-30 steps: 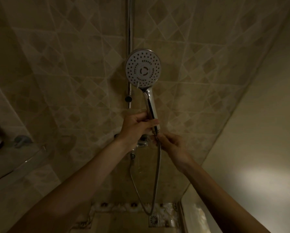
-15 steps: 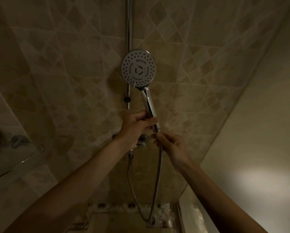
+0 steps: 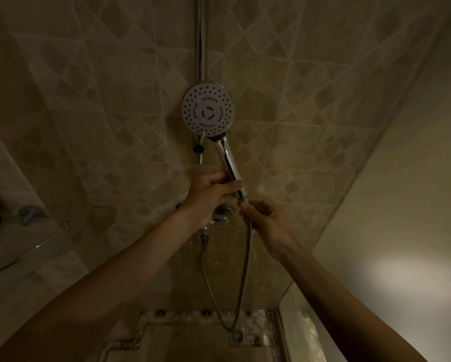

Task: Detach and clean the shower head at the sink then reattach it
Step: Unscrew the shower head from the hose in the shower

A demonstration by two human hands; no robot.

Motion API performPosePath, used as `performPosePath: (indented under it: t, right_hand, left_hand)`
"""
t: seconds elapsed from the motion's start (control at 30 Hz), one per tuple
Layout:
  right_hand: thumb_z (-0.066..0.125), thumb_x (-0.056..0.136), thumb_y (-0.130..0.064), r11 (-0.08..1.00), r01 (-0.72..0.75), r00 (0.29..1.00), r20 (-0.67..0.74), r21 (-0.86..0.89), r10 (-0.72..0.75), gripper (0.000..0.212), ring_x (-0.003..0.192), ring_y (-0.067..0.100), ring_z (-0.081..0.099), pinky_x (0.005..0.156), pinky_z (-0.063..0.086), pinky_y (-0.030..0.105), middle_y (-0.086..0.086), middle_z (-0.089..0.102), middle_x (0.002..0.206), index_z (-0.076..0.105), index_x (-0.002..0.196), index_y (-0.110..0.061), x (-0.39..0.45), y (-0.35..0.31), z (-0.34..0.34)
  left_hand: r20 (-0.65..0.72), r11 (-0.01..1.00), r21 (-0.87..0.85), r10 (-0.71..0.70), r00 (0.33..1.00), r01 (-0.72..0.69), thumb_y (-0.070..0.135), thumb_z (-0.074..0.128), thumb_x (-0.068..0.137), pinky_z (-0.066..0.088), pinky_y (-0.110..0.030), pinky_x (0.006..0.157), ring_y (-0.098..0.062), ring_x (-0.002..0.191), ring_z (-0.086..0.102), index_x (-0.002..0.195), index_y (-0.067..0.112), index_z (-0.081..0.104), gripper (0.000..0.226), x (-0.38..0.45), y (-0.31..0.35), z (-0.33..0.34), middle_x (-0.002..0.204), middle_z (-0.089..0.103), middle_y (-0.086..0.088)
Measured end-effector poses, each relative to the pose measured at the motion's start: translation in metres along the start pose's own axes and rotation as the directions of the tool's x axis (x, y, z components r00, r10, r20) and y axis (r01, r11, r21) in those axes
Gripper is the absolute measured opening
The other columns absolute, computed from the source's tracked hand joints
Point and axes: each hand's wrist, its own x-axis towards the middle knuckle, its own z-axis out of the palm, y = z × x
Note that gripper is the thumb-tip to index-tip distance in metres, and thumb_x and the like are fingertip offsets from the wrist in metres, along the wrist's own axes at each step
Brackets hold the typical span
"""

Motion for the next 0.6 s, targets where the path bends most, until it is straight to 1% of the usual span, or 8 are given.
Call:
performPosePath:
  t: [0.07,0.13,0.2,0.27,0.37,0.43,0.5,0.6]
  right_hand:
    - [0.077,0.09,-0.011,0.999,0.018,0.999,-0.026,-0.034,-0.018,0.021,0.075,0.007,0.071,0.067,0.055,0.021,-0.006,0.075,0.083,0.064,0.105,-0.005,0.003,0.003,-0.001]
    - [0.077,0.091,-0.014,0.999,0.008,1.0,-0.008,-0.047,-0.009,0.02,0.075,0.008,0.07,0.068,0.054,0.023,-0.006,0.073,0.083,0.064,0.105,-0.007,0.006,0.004,-0.002]
    - [0.067,0.099,-0.02,1.0,-0.021,0.996,0.083,-0.004,0.022,0.011,0.08,0.008,0.07,0.071,0.054,0.022,-0.005,0.075,0.09,0.071,0.105,-0.012,0.008,0.003,-0.003]
    - [0.054,0.106,-0.026,0.995,-0.082,0.989,0.128,0.059,0.074,0.026,0.084,0.008,0.071,0.075,0.055,0.021,-0.001,0.077,0.1,0.079,0.103,-0.018,0.008,0.003,-0.003]
    - [0.047,0.109,-0.025,0.997,-0.078,0.99,0.117,-0.019,0.08,0.038,0.089,0.012,0.071,0.086,0.053,0.029,0.005,0.078,0.103,0.083,0.1,-0.019,0.011,0.005,-0.007]
    - [0.053,0.106,-0.025,0.997,-0.031,0.993,0.111,-0.066,0.039,0.03,0.087,0.011,0.071,0.084,0.053,0.028,0.0,0.078,0.096,0.081,0.101,-0.018,0.011,0.007,-0.009]
    - [0.067,0.095,-0.026,1.0,-0.009,0.998,0.068,-0.028,0.01,0.021,0.086,0.01,0.072,0.08,0.054,0.027,-0.002,0.078,0.093,0.077,0.106,-0.011,0.011,0.008,-0.01]
    - [0.082,0.083,-0.02,0.997,0.052,0.997,-0.048,-0.062,-0.055,0.027,0.083,0.013,0.071,0.078,0.054,0.031,-0.001,0.074,0.09,0.07,0.103,-0.007,0.013,0.012,-0.009]
  left_hand:
    - [-0.002,1.0,0.006,-0.01,1.0,0.01,0.0,0.07,0.088,0.062,-0.033,0.084,-0.025,0.099,0.075,0.106,0.004,0.075,0.019,0.001,-0.001,0.0,0.105,0.078,-0.013]
    - [-0.002,1.0,0.003,-0.013,1.0,0.013,0.0,0.07,0.088,0.061,-0.028,0.078,-0.024,0.099,0.075,0.11,0.002,0.074,0.022,0.002,-0.001,0.0,0.107,0.078,-0.014]
    - [-0.003,1.0,-0.002,-0.01,1.0,0.01,-0.001,0.07,0.088,0.059,-0.023,0.072,-0.021,0.095,0.076,0.111,0.001,0.073,0.023,0.004,-0.001,0.0,0.105,0.078,-0.012]
    - [-0.01,1.0,-0.002,-0.013,1.0,0.013,-0.001,0.07,0.088,0.059,-0.022,0.068,-0.02,0.091,0.077,0.107,0.003,0.075,0.02,0.005,-0.002,-0.002,0.102,0.079,-0.01]
    - [-0.02,1.0,-0.002,-0.022,1.0,0.022,0.0,0.071,0.087,0.061,-0.026,0.068,-0.021,0.091,0.077,0.1,0.009,0.077,0.016,0.008,-0.004,-0.003,0.099,0.08,-0.008]
    - [-0.025,1.0,0.006,-0.013,1.0,0.013,0.0,0.071,0.088,0.06,-0.024,0.069,-0.02,0.091,0.077,0.101,0.008,0.077,0.017,0.009,-0.006,-0.003,0.098,0.08,-0.007]
    - [-0.031,1.0,0.002,-0.005,1.0,0.005,-0.001,0.071,0.087,0.059,-0.022,0.069,-0.019,0.091,0.076,0.104,0.006,0.076,0.018,0.01,-0.007,-0.002,0.098,0.08,-0.007]
    - [-0.031,1.0,0.012,-0.005,1.0,0.005,0.0,0.071,0.088,0.06,-0.024,0.075,-0.02,0.099,0.075,0.11,0.004,0.074,0.023,0.013,-0.009,-0.001,0.105,0.079,-0.009]
